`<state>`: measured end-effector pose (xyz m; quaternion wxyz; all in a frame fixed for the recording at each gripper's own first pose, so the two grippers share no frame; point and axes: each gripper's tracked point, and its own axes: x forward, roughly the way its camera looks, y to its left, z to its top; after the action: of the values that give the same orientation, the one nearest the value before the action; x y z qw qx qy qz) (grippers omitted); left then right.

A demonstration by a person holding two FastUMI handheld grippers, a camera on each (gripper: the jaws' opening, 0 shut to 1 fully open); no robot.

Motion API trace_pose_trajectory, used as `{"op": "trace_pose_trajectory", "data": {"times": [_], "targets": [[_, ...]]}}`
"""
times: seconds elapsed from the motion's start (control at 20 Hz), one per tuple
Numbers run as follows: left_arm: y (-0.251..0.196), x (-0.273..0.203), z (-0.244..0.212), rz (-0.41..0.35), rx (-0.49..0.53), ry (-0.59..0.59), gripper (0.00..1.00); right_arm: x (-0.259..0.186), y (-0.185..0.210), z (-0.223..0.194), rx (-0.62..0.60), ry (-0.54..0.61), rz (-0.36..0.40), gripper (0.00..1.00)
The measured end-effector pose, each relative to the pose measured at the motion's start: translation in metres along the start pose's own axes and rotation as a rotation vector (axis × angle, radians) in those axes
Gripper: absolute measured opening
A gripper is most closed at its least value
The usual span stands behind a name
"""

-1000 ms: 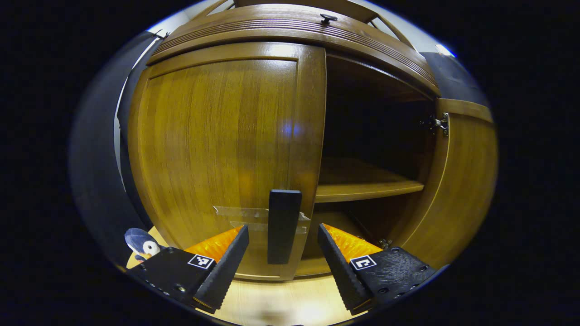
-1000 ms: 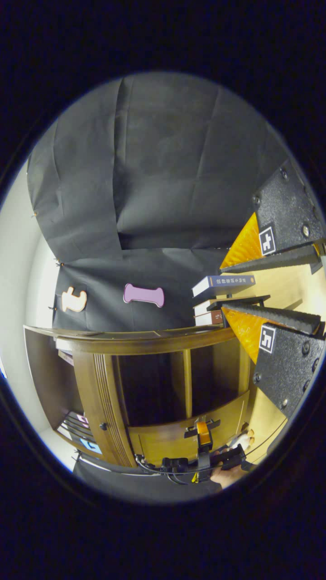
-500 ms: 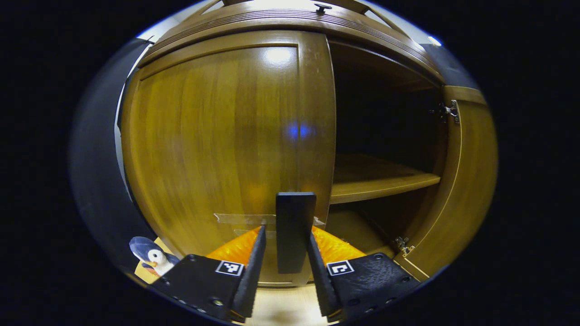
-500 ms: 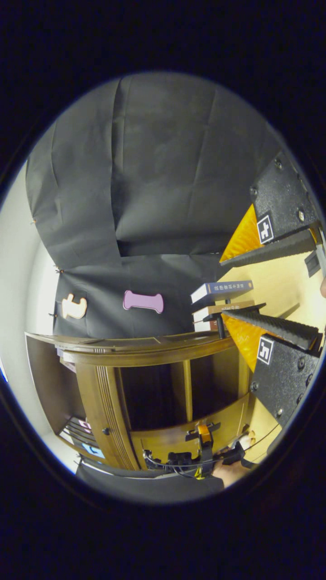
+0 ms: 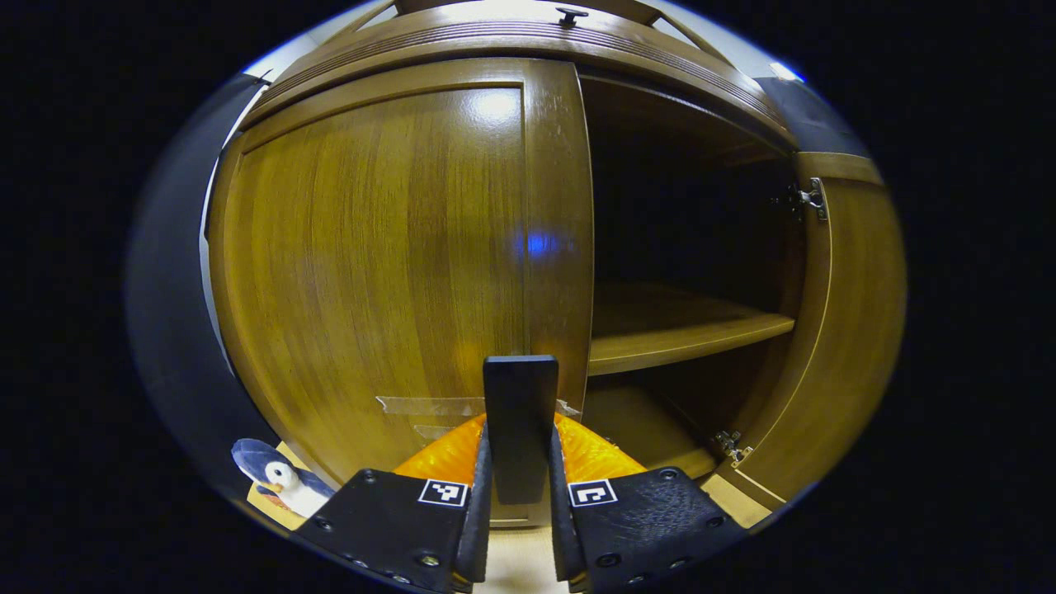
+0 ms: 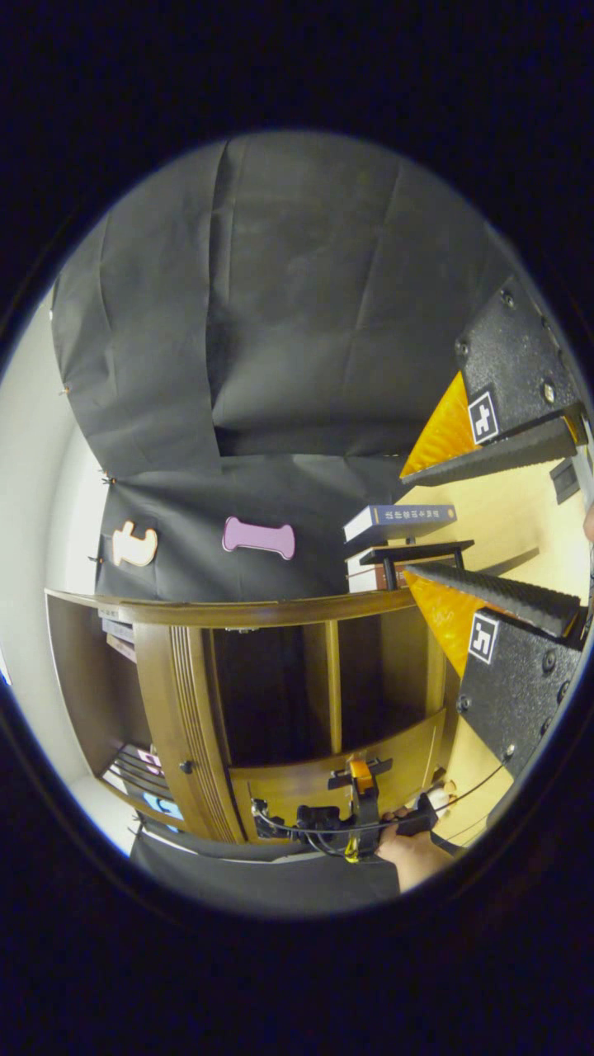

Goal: Open the right door of the double-door shoe cabinet with the right hand, and open the left door with the left hand.

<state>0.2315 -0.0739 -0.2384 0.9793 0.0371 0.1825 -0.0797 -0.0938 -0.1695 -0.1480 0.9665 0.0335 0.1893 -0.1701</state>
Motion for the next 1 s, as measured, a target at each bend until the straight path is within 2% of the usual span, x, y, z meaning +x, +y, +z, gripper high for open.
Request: {"op": "trace_pose_trajectory", "data": {"times": [0.35, 0.8, 0.85, 0.95, 1.0], "targets": [[0.004, -0.017, -0.004, 0.025, 0.001, 0.008, 0.30, -0.004, 0.012, -0.011, -0.010, 0.014, 0.023, 0.62], [0.009, -0.051, -0.010, 0.029, -0.041, -0.008, 0.30, -0.006, 0.050, -0.027, -0.044, 0.036, 0.119, 0.63], [0.009, -0.055, -0.011, 0.028, -0.038, -0.010, 0.19, -0.004, 0.055, -0.028, -0.046, 0.037, 0.137, 0.63], [0.012, -0.060, -0.013, 0.027, -0.033, -0.008, 0.20, -0.002, 0.066, -0.030, -0.053, 0.043, 0.165, 0.63], [0.012, -0.064, -0.013, 0.028, -0.041, -0.006, 0.29, -0.002, 0.070, -0.031, -0.060, 0.044, 0.176, 0.63]]}}
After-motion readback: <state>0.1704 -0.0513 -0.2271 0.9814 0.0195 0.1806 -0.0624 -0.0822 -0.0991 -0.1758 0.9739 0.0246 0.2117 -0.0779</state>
